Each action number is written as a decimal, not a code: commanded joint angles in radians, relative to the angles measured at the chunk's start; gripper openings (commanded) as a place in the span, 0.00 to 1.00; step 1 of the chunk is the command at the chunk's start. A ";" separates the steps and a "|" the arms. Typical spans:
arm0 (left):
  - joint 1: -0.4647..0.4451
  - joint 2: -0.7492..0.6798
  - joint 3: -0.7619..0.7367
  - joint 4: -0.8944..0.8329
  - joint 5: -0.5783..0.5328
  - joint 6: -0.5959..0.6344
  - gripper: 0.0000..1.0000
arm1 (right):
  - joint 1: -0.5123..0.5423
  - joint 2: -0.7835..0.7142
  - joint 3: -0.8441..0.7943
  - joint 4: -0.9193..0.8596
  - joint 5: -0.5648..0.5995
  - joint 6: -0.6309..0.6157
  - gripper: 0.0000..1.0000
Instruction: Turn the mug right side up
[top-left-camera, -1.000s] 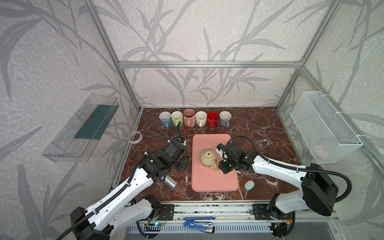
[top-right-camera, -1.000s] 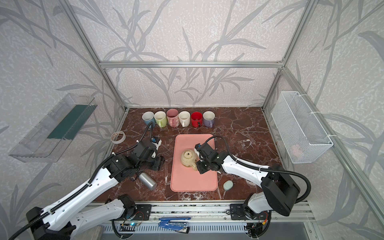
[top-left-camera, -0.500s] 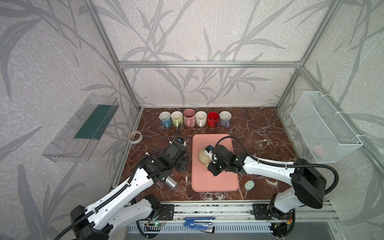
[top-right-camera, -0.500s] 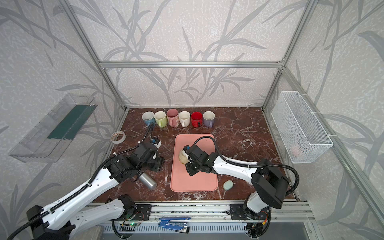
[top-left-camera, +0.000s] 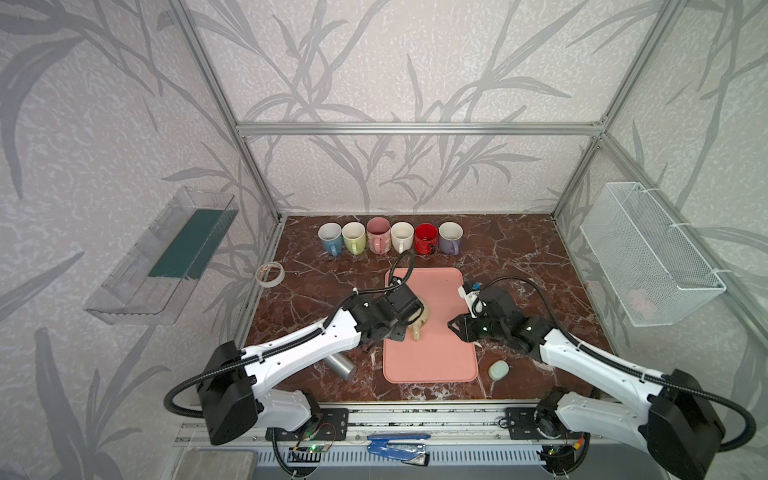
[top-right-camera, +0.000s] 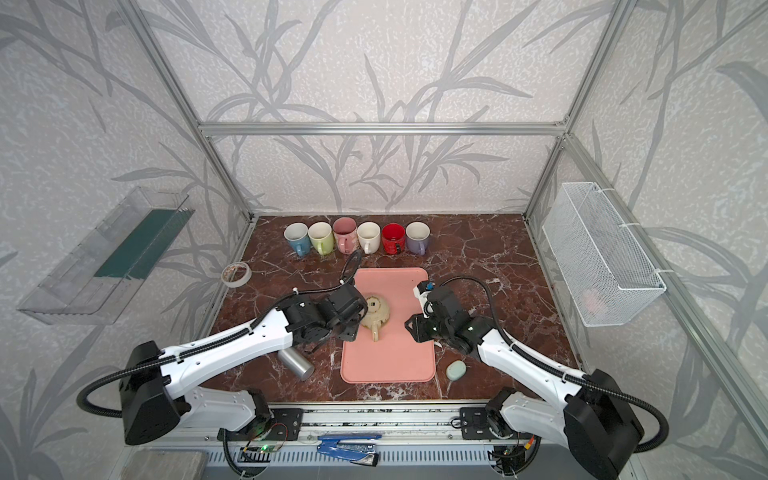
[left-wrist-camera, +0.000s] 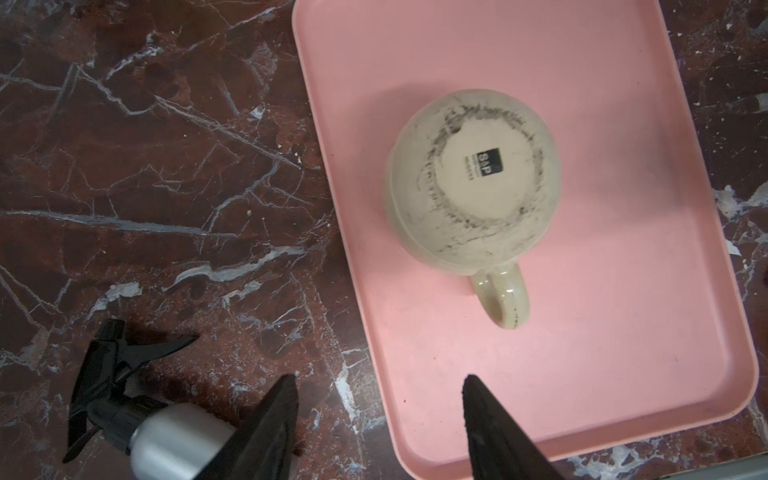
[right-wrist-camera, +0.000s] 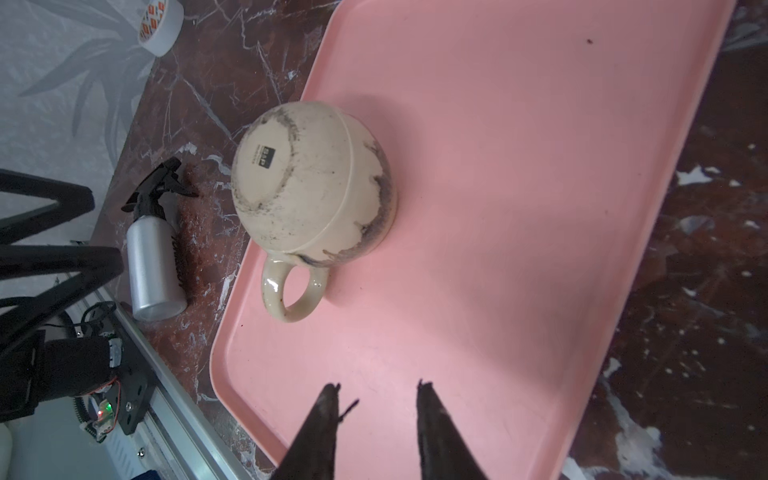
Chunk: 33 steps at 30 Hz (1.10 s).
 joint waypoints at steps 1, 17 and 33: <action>-0.032 0.070 0.064 -0.050 -0.052 -0.093 0.61 | -0.034 -0.045 -0.040 0.010 0.002 0.021 0.39; -0.057 0.317 0.194 -0.052 0.036 -0.207 0.47 | -0.126 -0.046 -0.164 0.125 -0.031 0.067 0.48; -0.050 0.438 0.238 -0.048 0.060 -0.250 0.40 | -0.126 -0.064 -0.177 0.134 -0.040 0.064 0.48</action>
